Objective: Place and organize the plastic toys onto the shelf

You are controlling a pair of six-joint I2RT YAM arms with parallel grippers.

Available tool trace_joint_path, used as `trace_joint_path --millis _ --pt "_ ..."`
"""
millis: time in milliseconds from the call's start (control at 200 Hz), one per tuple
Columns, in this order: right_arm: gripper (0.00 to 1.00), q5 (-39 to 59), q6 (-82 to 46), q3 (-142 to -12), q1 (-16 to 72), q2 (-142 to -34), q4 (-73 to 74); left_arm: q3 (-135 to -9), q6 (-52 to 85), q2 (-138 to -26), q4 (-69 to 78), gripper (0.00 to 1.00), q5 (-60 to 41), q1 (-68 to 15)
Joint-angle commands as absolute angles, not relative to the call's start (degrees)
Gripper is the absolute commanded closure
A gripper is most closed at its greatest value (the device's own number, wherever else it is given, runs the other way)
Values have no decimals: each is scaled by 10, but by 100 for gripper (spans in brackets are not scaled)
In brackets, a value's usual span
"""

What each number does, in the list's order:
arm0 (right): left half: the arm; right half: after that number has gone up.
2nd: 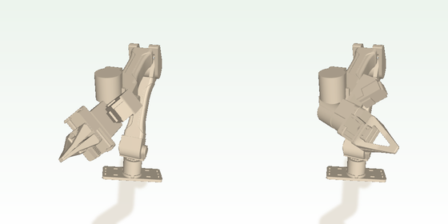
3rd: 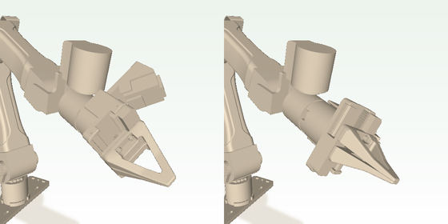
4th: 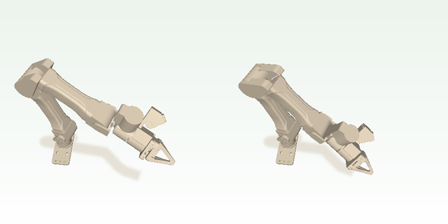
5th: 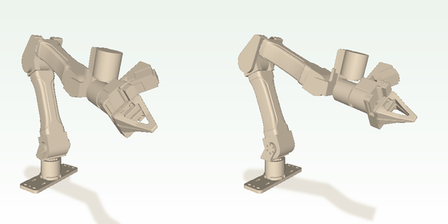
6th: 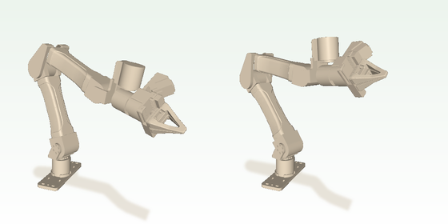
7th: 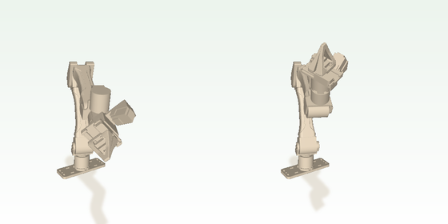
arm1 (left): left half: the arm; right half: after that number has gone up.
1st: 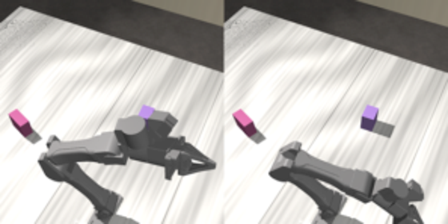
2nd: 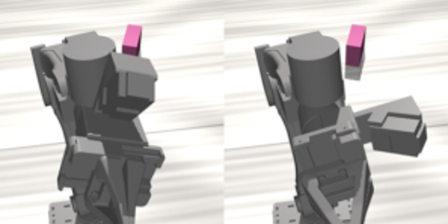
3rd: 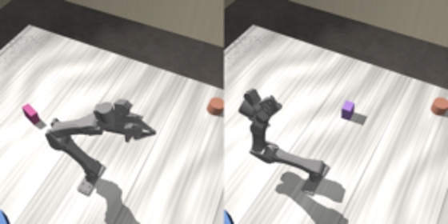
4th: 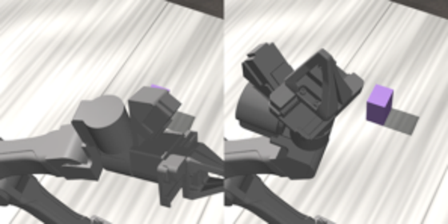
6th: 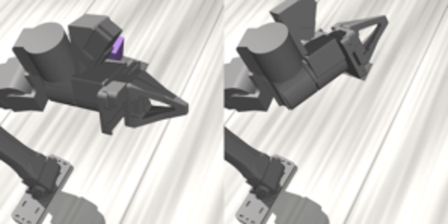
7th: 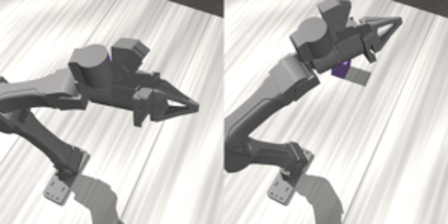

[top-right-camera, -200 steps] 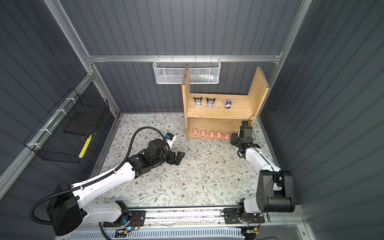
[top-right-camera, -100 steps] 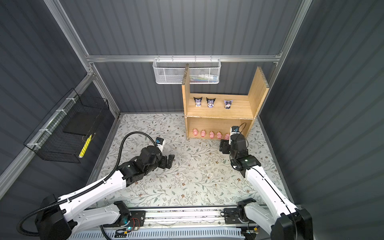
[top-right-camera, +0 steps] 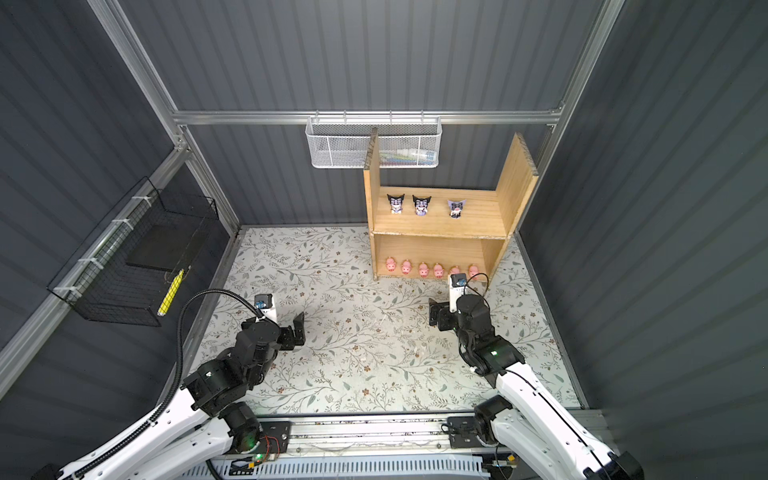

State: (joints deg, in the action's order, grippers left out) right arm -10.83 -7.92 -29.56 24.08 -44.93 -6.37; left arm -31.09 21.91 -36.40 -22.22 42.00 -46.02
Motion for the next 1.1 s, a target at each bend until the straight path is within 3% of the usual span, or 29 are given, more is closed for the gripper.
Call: trace_joint_path --millis 0,205,300,425,505,760,1096 --pt "6 -128 -56 -280 242 -426 -20 -290 215 -353 -233 0 508 -456" --pt "3 -258 -38 -246 208 -422 35 -242 136 -366 -114 0 573 -456" --pt "1 -241 -74 -229 136 -431 70 -219 107 -383 -43 0 640 -456" --pt "1 -236 -89 -185 76 -461 157 -152 22 -431 153 0 707 -447" --pt "1 -257 -68 -154 74 -484 232 -121 -6 -469 247 0 686 -412" --pt "1 -246 -45 -151 66 -566 331 -103 53 -539 327 0 521 -248" --pt "1 -199 -28 -147 54 -701 490 -122 1 -773 553 0 449 -184"
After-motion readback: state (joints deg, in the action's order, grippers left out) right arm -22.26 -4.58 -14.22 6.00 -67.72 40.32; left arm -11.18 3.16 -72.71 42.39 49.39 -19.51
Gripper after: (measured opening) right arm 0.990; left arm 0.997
